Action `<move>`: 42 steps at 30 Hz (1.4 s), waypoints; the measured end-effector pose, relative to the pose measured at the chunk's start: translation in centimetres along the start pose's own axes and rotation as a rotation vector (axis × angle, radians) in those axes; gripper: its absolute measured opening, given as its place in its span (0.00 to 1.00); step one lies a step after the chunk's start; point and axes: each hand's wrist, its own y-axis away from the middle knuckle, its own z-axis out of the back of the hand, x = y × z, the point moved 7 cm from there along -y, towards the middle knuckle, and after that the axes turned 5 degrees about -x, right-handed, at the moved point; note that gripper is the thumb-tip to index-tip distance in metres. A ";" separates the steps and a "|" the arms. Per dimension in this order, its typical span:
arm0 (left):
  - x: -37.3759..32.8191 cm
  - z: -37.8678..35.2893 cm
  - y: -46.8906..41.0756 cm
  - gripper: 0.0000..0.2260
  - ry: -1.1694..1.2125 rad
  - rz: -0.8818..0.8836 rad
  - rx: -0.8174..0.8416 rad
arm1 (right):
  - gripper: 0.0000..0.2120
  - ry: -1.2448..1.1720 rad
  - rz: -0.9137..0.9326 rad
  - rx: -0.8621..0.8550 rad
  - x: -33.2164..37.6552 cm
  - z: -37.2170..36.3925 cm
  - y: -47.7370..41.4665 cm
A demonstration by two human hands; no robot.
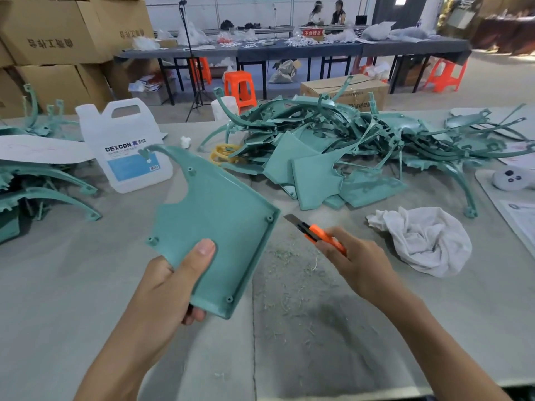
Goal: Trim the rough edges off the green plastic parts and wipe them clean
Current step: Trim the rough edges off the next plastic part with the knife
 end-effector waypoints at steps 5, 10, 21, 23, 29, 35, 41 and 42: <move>2.6 -0.4 -0.4 0.26 -0.090 0.018 0.100 | 0.15 0.206 0.030 0.028 -1.3 -0.4 0.9; 5.4 0.0 -0.9 0.24 -0.169 0.041 0.127 | 0.15 0.346 0.023 0.155 -3.1 -1.4 1.3; 6.2 -0.6 0.0 0.11 -0.026 0.071 0.117 | 0.25 0.417 -0.361 -0.208 -10.9 6.4 -1.3; 6.1 -0.5 0.0 0.12 0.084 0.097 0.077 | 0.27 0.464 -0.468 -0.060 -13.8 6.0 -1.3; 5.4 -0.9 0.2 0.12 0.382 0.212 0.013 | 0.12 0.077 -0.416 -0.253 -12.7 7.4 -0.5; 3.7 -3.6 0.9 0.11 0.549 0.260 0.109 | 0.06 -0.586 -0.034 -0.265 4.7 8.4 0.2; 1.4 -6.9 1.0 0.25 0.552 0.250 0.159 | 0.15 -0.709 0.195 -0.048 16.0 0.6 2.9; 1.1 -7.0 0.8 0.29 0.546 0.243 0.123 | 0.22 -0.790 0.185 0.009 16.7 -1.1 4.0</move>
